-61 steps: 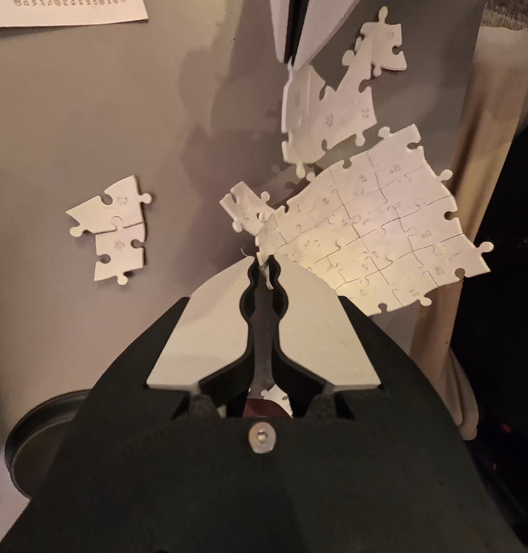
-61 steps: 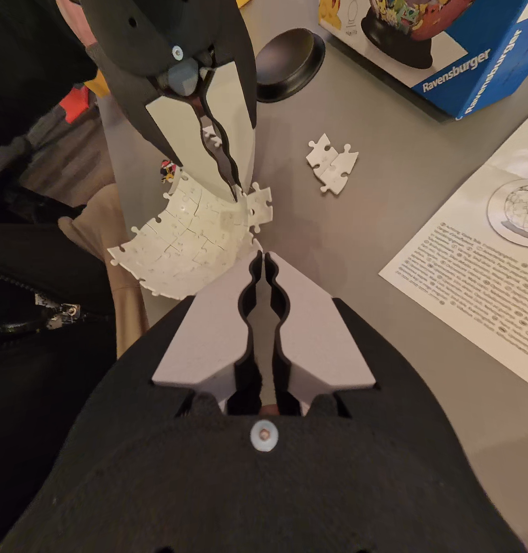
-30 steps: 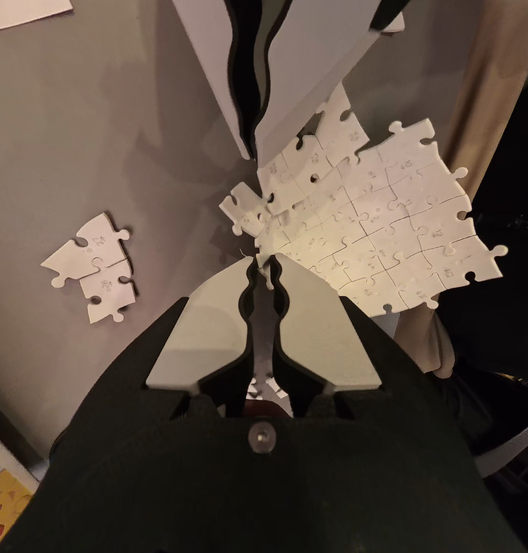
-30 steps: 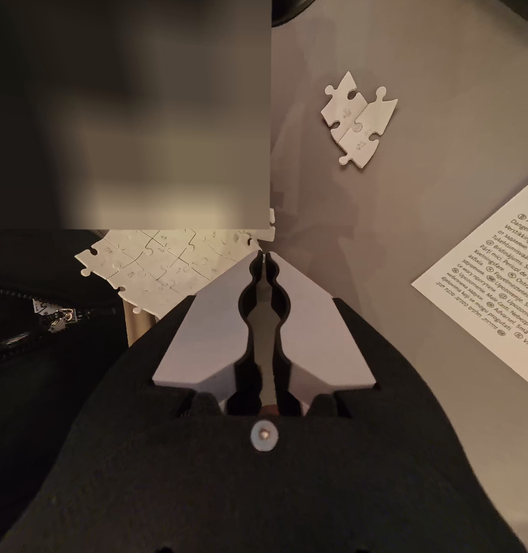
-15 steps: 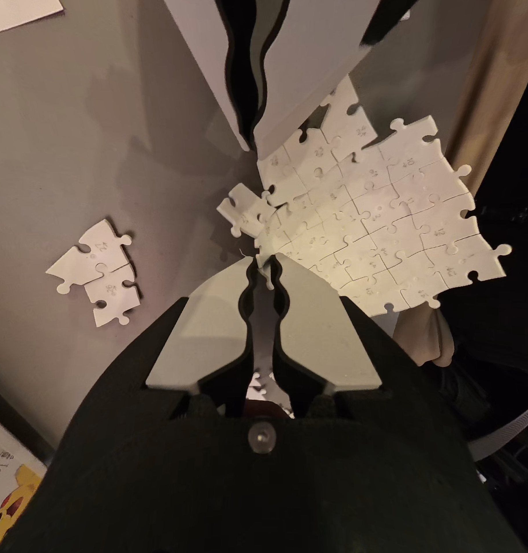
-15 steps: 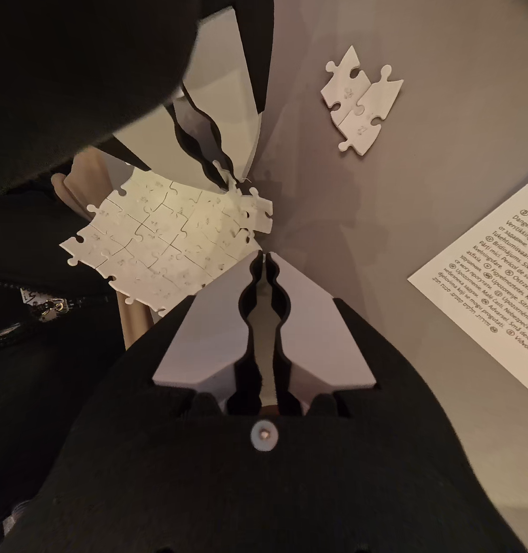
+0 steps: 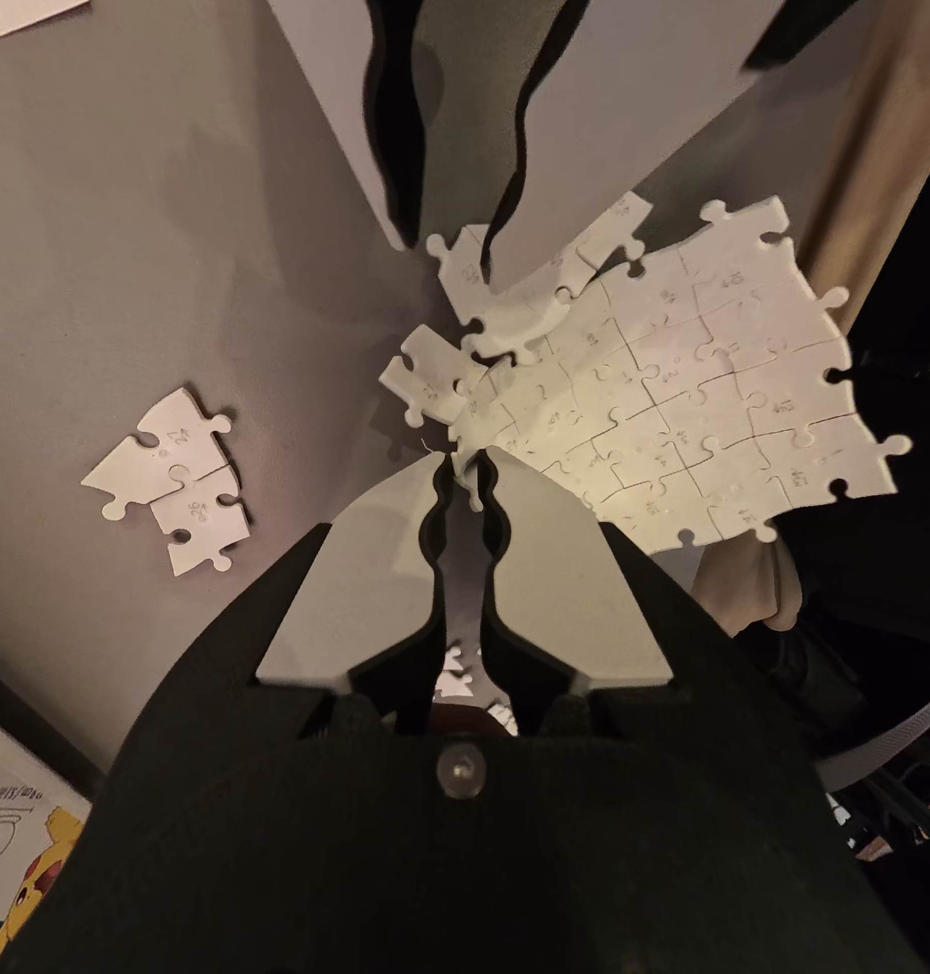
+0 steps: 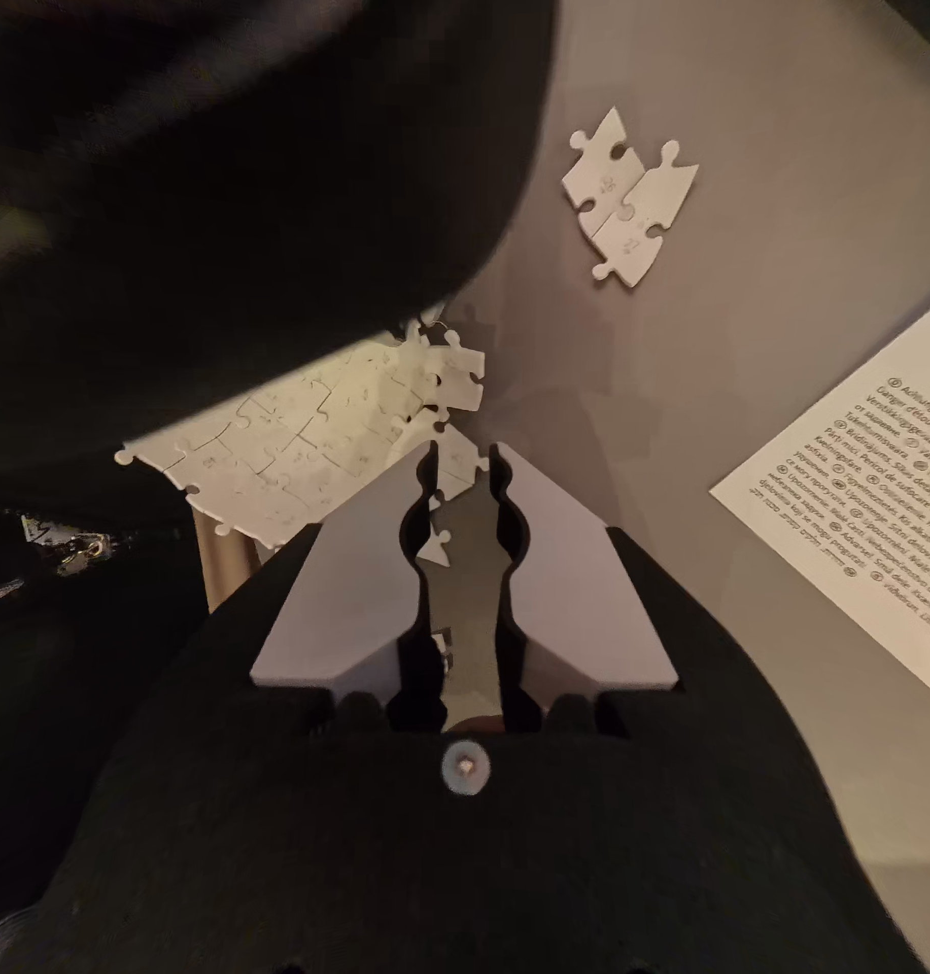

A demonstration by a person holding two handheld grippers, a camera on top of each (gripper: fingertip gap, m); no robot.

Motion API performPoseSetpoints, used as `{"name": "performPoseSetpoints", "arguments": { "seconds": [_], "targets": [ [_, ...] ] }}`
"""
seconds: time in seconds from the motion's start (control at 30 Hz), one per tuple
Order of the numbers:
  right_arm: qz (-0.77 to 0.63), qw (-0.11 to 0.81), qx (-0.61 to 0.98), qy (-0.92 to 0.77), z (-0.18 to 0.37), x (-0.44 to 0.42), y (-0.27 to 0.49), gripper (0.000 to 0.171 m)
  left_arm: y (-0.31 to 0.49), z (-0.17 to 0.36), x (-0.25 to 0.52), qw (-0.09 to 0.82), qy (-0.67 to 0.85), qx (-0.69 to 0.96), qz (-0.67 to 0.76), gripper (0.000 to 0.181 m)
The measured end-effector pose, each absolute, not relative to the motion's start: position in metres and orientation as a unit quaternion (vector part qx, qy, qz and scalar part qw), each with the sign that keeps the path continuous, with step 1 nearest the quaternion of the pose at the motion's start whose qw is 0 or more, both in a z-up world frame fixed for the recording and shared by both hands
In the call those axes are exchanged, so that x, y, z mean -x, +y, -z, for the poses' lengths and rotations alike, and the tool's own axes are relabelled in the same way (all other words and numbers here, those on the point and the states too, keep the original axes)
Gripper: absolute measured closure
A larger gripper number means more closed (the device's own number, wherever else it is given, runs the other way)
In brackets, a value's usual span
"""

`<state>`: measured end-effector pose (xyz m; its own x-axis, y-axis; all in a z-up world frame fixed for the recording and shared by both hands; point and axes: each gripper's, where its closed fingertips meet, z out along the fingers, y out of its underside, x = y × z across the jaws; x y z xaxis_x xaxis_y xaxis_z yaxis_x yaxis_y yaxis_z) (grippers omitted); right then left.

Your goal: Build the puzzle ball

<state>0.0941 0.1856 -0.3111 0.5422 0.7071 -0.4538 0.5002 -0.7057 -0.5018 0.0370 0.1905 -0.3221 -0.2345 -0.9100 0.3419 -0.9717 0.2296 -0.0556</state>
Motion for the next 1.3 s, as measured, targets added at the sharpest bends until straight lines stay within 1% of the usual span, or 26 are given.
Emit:
{"name": "performPoseSetpoints", "arguments": {
  "seconds": [0.1,0.2,0.37,0.77,0.93,1.3],
  "targets": [
    [-0.318,0.176,0.862,-0.354,0.304,-0.095,0.186,0.153,0.191,0.322,-0.037,0.122,-0.776,-0.606,-0.125,0.173],
    [-0.321,0.179,0.850,-0.378,0.300,-0.089,0.175,0.162,0.191,0.323,-0.037,0.124,-0.776,-0.605,-0.124,0.173],
    [-0.309,0.171,0.841,-0.411,0.311,-0.075,0.162,0.171,0.191,0.323,-0.037,0.129,-0.779,-0.603,-0.116,0.172],
    [-0.317,0.186,0.835,-0.409,0.311,-0.068,0.162,0.171,0.193,0.329,-0.032,0.134,-0.770,-0.615,-0.106,0.170],
    [-0.322,0.201,0.832,-0.406,0.312,-0.065,0.162,0.171,0.196,0.329,-0.035,0.124,-0.750,-0.637,-0.127,0.163],
    [-0.314,0.204,0.830,-0.413,0.318,-0.057,0.156,0.171,0.196,0.326,-0.036,0.105,-0.718,-0.670,-0.158,0.157]
  ]
}}
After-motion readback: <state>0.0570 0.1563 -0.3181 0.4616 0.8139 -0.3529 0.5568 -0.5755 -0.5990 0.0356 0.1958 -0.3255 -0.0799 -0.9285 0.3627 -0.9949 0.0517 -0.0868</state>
